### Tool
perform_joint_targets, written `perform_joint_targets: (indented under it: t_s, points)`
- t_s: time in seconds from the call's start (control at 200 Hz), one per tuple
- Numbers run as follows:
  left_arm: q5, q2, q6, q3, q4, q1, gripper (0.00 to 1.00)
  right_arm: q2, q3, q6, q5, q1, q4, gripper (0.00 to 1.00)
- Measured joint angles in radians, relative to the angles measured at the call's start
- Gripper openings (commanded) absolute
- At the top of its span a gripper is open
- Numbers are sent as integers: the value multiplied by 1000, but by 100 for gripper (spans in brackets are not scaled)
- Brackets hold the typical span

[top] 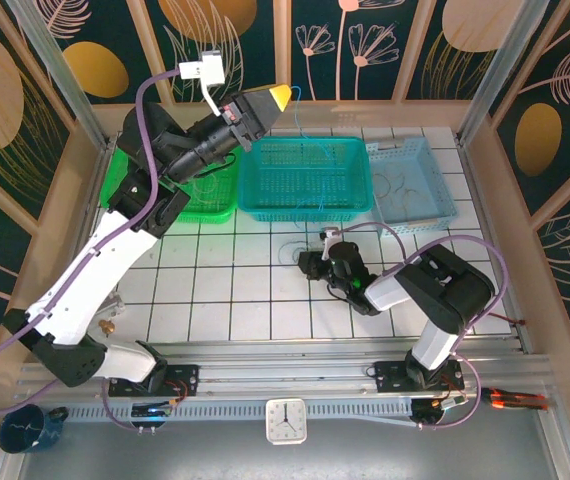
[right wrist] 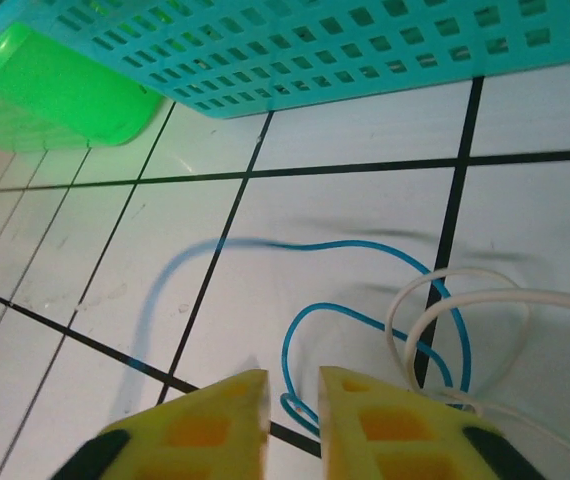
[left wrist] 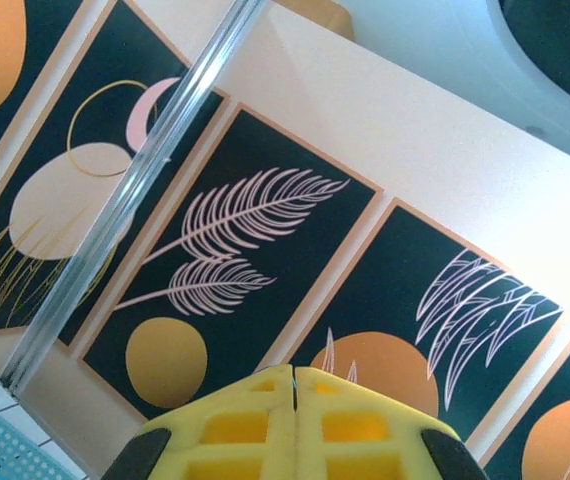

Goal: Untangle the cables

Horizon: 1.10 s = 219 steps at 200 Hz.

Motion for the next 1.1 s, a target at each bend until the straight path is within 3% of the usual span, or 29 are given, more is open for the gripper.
perform_joint_targets:
  t_s: [0.14, 0.355, 0.796, 1.096]
  points:
    - [-3, 0, 4, -16, 5, 0, 0, -82, 5, -4, -25, 0, -67, 49]
    - [-8, -11, 5, -119, 12, 0, 0, -265, 70, -38, -40, 0, -206, 58]
    - [-34, -34, 14, -262, 48, 0, 0, -520, 120, -101, -44, 0, -446, 61]
    - [-34, -40, 14, -298, 83, 0, 0, -586, 137, -120, -43, -2, -510, 61]
